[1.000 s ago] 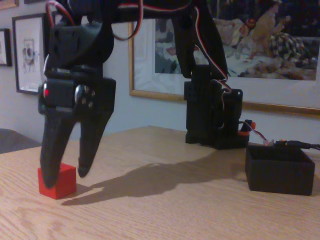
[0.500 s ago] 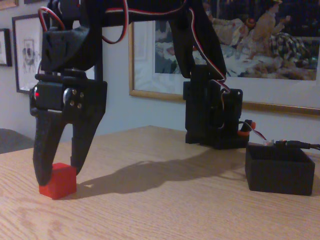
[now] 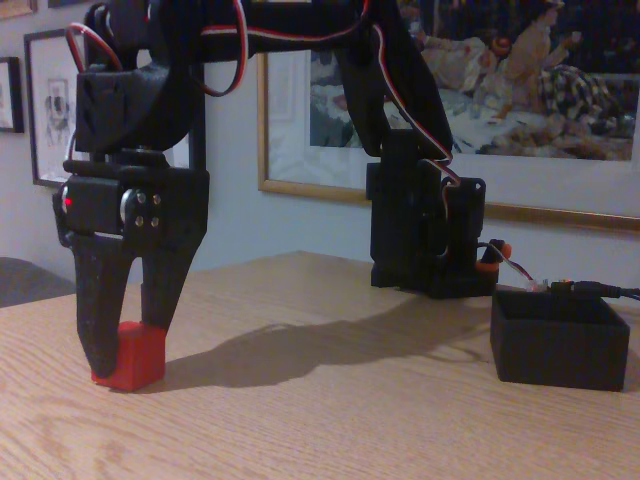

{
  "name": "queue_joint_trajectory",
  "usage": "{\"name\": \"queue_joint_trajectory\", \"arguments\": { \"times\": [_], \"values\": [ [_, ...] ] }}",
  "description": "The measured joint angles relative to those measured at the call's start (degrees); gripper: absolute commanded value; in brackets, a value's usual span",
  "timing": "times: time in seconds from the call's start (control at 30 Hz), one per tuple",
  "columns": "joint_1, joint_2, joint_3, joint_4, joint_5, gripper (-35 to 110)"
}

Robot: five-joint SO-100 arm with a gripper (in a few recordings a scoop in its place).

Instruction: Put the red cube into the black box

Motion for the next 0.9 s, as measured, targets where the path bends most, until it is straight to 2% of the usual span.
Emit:
{"name": "queue_joint_trajectory", "arguments": {
  "times": [0.33, 0.53, 0.9],
  "values": [
    [0.8, 5.1, 3.3, 1.5, -0.4, 4],
    [4.2, 21.2, 12.3, 4.4, -2.7, 2],
    [20.8, 55.5, 33.9, 8.1, -12.4, 3]
  ]
}}
